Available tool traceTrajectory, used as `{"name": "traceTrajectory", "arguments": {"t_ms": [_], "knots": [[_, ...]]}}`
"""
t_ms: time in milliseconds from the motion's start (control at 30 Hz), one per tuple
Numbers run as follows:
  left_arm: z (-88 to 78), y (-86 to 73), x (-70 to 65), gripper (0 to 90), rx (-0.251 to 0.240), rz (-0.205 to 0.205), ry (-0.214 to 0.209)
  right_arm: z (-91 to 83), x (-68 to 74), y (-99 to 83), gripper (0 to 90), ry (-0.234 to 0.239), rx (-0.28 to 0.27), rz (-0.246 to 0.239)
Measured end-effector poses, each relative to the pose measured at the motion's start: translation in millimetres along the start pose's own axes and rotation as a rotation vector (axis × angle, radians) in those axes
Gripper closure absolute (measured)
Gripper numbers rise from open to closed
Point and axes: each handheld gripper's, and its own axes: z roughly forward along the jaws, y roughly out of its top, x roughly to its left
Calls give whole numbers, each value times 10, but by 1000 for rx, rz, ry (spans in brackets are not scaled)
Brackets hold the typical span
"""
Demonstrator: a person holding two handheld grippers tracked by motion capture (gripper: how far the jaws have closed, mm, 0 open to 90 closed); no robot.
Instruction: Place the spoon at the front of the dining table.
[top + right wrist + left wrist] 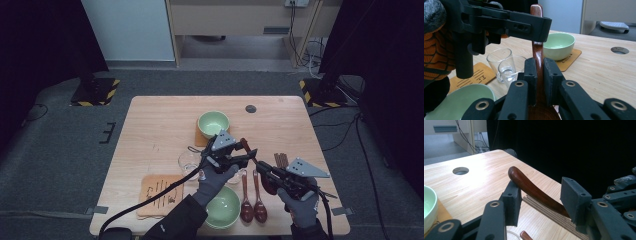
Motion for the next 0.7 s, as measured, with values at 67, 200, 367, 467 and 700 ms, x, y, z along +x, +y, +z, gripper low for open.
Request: {"name": "traceTrajectory", "arguments": {"t_ms": [67, 200, 367, 467, 700], "knots": [[1, -1, 1, 532, 0, -2, -2, -3, -1, 1, 818, 0, 0, 1], [1, -3, 5, 554, 0, -7, -6, -9, -6, 2, 818, 1, -1, 0], [0, -3, 8, 595, -1, -15, -9, -10, -10, 0, 818, 1, 2, 0], [-2, -1, 7, 613, -3, -19, -13, -4, -10, -4, 818, 1, 6, -1], [1, 3, 15, 647, -12, -41, -33, -7, -12, -1, 818, 3, 6, 2]]}}
